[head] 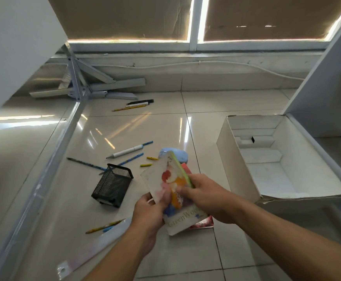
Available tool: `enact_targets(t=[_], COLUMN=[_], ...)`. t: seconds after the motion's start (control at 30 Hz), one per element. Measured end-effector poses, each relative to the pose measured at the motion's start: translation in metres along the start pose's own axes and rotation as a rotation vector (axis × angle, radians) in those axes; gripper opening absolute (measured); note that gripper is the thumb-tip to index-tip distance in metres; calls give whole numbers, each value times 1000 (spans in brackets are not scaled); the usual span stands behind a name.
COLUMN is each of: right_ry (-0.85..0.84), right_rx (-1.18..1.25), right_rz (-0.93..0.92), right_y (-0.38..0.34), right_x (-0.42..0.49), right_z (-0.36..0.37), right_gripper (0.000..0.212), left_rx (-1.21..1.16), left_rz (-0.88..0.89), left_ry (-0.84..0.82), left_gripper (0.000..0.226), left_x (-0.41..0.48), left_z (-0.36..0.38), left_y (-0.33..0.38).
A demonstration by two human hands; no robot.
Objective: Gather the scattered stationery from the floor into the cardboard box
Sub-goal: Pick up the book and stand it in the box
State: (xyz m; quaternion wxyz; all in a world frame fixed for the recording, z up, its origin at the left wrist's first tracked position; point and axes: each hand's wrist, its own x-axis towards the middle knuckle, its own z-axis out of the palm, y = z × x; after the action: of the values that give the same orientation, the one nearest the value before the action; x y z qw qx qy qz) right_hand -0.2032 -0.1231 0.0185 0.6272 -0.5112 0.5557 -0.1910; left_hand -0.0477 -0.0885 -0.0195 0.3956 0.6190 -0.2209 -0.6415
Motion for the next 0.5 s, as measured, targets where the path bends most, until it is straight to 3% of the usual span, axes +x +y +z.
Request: enact_targets(t=[0.07, 0.2, 0.5], right_ry=[55, 129, 168], right_rx=[-27, -28, -163], right_rz=[-3, 28, 71], right_y=[6, 14, -23], right_x=[1, 0, -28], right_z=[-5, -12, -31], right_gripper=[15, 16, 13], left_rx=[36, 131, 292], left_rz=[26, 113, 179], left_ry=[49, 98, 60], left_gripper=[40, 20, 33], left_x=[3, 9, -18], left_z=[-5, -13, -2], left_y=[1, 2, 47])
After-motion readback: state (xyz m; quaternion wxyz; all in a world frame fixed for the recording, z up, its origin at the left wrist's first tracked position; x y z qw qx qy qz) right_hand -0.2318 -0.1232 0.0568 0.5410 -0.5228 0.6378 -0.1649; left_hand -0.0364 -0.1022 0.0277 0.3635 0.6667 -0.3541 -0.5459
